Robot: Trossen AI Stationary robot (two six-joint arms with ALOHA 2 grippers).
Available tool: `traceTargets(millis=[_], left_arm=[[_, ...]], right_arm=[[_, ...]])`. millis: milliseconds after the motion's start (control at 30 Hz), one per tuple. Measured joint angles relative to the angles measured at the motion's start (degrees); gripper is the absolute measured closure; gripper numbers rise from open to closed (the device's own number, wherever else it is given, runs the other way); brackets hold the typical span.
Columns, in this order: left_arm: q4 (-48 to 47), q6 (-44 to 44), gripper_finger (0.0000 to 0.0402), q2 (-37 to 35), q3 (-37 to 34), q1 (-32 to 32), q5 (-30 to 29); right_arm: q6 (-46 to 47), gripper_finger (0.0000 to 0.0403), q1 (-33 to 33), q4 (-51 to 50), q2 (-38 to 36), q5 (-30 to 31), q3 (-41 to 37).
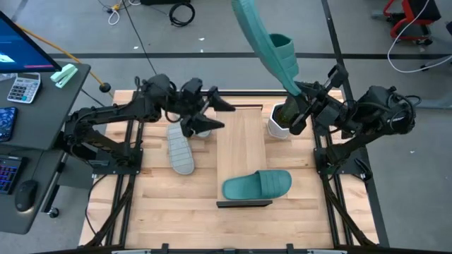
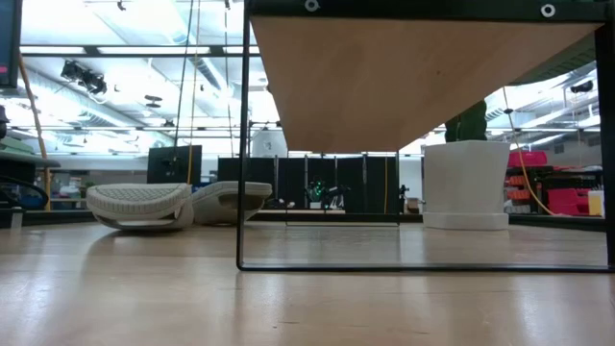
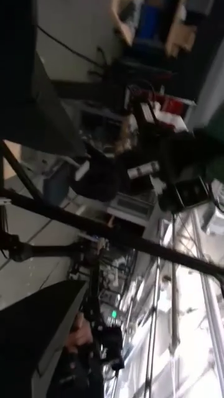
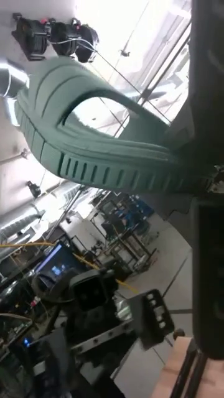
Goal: Pick and place slides into the shelf
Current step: Put the green slide on the shelf
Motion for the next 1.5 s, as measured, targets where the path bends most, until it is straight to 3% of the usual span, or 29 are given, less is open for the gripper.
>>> traceTargets(millis=[200,433,833,1100,1300,1500], left_arm=[[-8.7,2.75,0.0004,0.07,0.04,0.42,-0.46],[-19.53,4.37,0.0016,0.07,0.04,1.83,-0.7],[-29.79,4.64,0.0017,-3.24,0.12,4.24,3.23],[-40.9,2.85,0.0017,-10.43,0.1,6.66,3.56],[-42.47,0.02,0.0017,-14.86,0.12,6.63,3.16],[-42.33,-2.75,0.0017,-16.95,0.12,6.39,2.96]], right_arm=[[-0.01,0.0363,0.31,-1.98,-0.53,0.56,-0.13],[2.39,0.0363,4.39,-9.11,-3.33,8.37,-0.13],[21.67,0.0363,11.93,-35.12,-6.4,12.61,-0.14],[33.67,0.0363,13.31,-53.88,-5.87,10.14,-0.22],[42.17,0.0363,13.29,-65.02,-5.45,4.94,-0.22],[42.79,0.0363,13.29,-73.01,-3.95,-0.48,-0.23]])
